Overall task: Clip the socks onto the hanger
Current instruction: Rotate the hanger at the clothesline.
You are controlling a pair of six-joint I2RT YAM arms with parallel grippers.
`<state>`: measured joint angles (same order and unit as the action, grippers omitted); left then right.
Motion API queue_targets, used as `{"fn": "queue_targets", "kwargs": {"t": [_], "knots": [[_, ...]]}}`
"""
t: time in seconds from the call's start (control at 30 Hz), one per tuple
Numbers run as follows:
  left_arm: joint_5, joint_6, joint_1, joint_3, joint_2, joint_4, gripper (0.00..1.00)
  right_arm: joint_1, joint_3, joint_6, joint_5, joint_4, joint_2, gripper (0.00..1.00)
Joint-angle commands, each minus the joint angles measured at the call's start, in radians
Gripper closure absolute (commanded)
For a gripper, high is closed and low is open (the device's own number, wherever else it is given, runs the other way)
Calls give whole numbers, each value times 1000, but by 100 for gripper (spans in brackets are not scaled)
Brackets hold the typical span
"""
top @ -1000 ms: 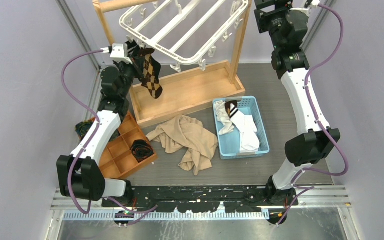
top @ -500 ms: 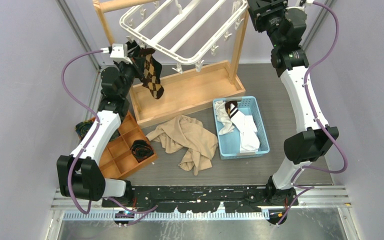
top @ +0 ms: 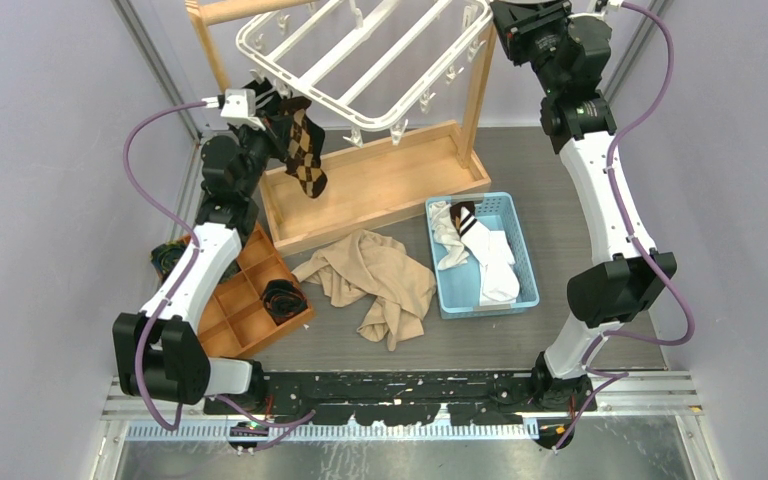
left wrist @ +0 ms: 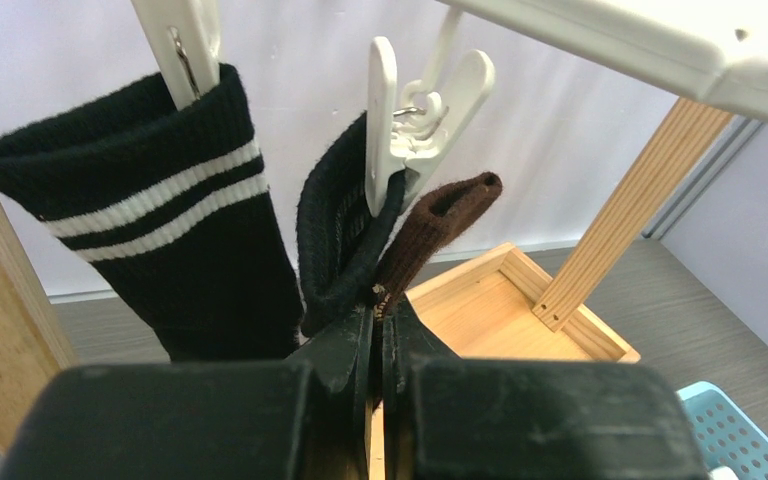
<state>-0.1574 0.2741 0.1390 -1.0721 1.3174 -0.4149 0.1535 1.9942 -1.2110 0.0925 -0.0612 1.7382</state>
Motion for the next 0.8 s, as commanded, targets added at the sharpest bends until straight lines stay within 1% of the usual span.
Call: {"fn": "queue_targets", "kwargs": {"t": [0.0, 0.13, 0.3, 0.6, 0.77], "knots": [[-59, 14, -4, 21, -66, -82, 100, 5, -18, 1, -3, 23, -65, 77], [-111, 13, 5, 64, -119, -91, 100, 5, -59, -9, -4, 34, -95, 82], [-171, 10, 16, 115, -187, -86, 100, 12, -115, -18, -15, 47, -144, 83], [-217, -7, 24, 173, -313, 2, 100, 47, -183, -33, -26, 32, -213, 84], [-216, -51, 31, 187, -372, 79, 100, 82, -215, -31, -40, 11, -241, 84]]}}
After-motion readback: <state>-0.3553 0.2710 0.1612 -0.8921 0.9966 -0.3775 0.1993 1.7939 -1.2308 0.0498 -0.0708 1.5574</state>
